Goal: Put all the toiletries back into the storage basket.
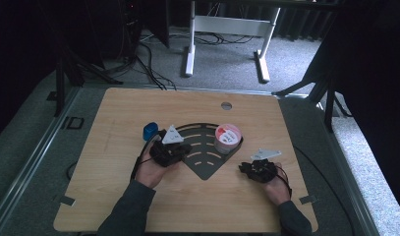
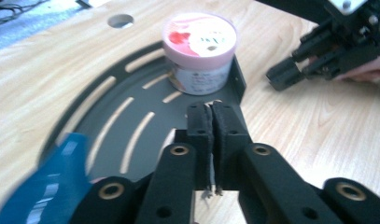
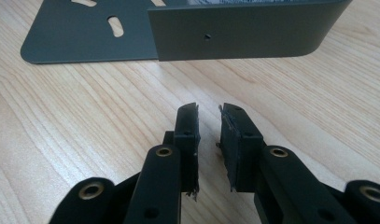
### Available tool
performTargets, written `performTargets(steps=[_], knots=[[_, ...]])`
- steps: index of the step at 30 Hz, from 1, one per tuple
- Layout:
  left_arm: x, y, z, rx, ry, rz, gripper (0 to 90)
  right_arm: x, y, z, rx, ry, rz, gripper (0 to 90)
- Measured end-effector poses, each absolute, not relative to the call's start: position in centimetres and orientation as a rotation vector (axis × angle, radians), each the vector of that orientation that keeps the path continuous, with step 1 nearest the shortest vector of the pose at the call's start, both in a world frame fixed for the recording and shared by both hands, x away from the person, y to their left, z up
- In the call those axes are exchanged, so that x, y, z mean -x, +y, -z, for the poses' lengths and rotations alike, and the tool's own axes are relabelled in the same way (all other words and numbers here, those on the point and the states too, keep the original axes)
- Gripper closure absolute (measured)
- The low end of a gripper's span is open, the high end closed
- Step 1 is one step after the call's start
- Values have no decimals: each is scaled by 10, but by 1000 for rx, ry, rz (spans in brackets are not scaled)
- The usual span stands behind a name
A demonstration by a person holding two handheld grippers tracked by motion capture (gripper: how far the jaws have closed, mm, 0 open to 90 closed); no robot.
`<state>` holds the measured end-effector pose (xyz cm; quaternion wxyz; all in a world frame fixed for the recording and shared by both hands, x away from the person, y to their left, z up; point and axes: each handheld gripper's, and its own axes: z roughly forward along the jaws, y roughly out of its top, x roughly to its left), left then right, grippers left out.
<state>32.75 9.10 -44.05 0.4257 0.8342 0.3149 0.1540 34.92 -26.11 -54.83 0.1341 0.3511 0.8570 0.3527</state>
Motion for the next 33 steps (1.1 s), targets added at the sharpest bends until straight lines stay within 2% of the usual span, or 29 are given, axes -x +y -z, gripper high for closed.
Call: performTargets(steps=[14,22,33], knots=[[-346,108,416,-2032,870,-420,900,-350,-262,550,-1029,2486,-1038,754],[-360,115,420,-2046,978,-431,900,-350,-263,551,-1025,2485,-1045,752],[-367,115,423,-2073,1033,-469,900,-350,-263,551,-1021,2484,-1047,751]])
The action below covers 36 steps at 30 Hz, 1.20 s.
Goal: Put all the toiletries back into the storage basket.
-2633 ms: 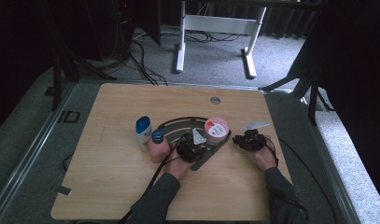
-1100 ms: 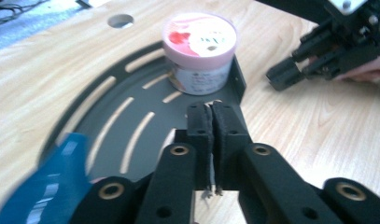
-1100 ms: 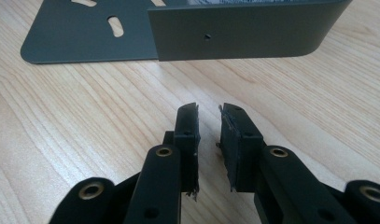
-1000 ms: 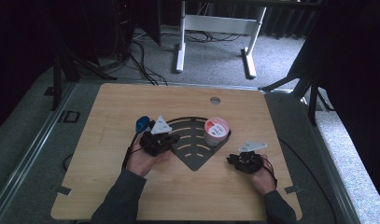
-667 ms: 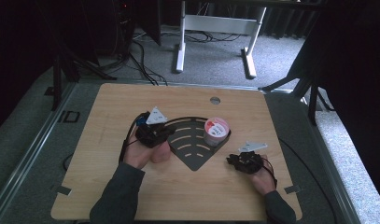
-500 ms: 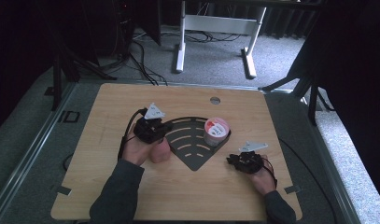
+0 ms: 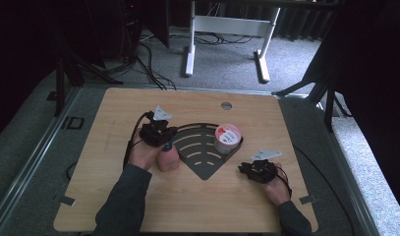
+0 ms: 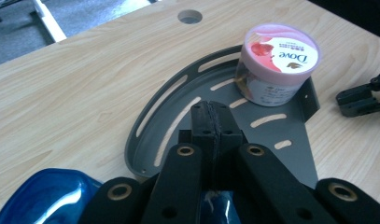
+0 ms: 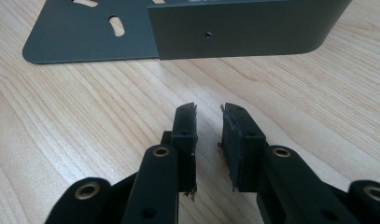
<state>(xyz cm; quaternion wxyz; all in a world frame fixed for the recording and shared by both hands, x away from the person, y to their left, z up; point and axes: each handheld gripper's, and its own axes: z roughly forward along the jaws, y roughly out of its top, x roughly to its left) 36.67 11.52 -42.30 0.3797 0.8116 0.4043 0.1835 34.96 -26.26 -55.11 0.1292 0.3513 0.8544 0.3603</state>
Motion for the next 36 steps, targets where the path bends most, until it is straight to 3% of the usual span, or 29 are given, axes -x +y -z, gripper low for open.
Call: performTargets(steps=[36], knots=[[-372,108,422,-2158,979,-435,900,-350,-262,551,-1021,2484,-1052,749]])
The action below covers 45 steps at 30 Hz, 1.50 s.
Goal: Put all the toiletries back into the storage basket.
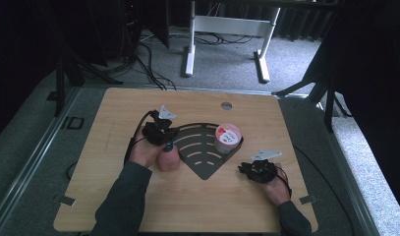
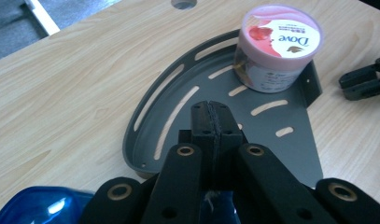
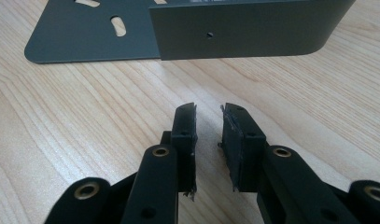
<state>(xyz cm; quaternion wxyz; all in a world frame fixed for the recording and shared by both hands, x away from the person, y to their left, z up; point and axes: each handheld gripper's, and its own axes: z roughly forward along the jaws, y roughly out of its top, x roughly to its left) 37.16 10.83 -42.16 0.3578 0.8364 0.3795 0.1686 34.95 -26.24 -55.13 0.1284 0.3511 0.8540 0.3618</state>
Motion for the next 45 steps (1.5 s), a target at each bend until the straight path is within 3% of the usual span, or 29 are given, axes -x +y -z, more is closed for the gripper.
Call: performTargets(steps=[7,16,22,35,45], knots=[[-369,107,420,-2160,942,-445,895,-349,-262,551,-1021,2484,-1051,747],[-349,111,417,-2135,940,-515,631,-350,-262,551,-1019,2487,-1054,739],[-340,119,426,-2147,969,-523,531,-349,-262,551,-1019,2488,-1053,733],[-342,131,429,-2195,891,-488,574,-349,-262,551,-1019,2489,-1057,728],[-345,135,430,-2180,875,-429,548,-350,-262,551,-1018,2492,-1060,717]])
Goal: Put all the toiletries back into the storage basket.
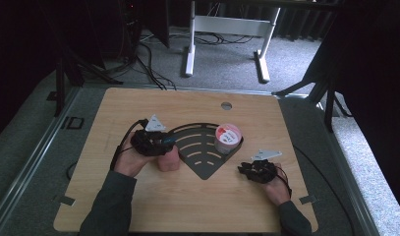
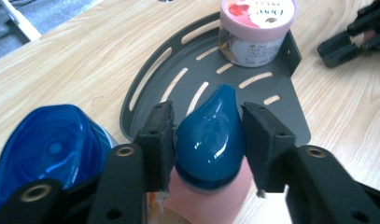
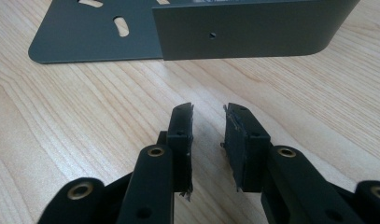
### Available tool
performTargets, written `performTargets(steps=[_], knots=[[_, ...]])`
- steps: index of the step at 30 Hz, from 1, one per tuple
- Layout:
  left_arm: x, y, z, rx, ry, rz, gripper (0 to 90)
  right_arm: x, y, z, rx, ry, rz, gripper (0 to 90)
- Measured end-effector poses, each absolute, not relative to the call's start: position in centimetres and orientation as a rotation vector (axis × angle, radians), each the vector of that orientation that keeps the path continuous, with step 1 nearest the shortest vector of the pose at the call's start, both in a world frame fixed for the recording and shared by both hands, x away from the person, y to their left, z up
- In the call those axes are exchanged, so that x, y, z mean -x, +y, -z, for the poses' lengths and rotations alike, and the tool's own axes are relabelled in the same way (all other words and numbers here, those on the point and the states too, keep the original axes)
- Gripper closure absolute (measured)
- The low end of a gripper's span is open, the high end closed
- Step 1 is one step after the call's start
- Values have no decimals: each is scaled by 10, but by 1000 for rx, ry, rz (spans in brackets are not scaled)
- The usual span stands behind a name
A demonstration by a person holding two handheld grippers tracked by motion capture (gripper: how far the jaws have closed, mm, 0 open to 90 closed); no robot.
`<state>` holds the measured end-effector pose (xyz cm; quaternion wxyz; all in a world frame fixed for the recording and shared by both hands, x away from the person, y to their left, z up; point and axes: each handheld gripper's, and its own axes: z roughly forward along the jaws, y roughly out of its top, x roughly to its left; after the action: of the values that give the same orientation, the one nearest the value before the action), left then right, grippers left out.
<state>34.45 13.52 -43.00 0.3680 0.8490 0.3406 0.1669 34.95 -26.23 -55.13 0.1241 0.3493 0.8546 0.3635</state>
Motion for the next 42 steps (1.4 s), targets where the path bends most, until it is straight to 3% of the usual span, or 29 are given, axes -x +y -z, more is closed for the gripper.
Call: performTargets(steps=[5,28,35,42], knots=[[-336,136,435,-2124,959,-450,475,-349,-262,551,-1017,2493,-1060,713],[-319,153,445,-2049,1090,-470,505,-349,-262,551,-1014,2495,-1060,705],[-313,141,463,-2078,1095,-469,373,-349,-262,551,-1010,2497,-1061,698],[-306,140,487,-2135,1121,-445,408,-349,-262,551,-1009,2498,-1061,695]])
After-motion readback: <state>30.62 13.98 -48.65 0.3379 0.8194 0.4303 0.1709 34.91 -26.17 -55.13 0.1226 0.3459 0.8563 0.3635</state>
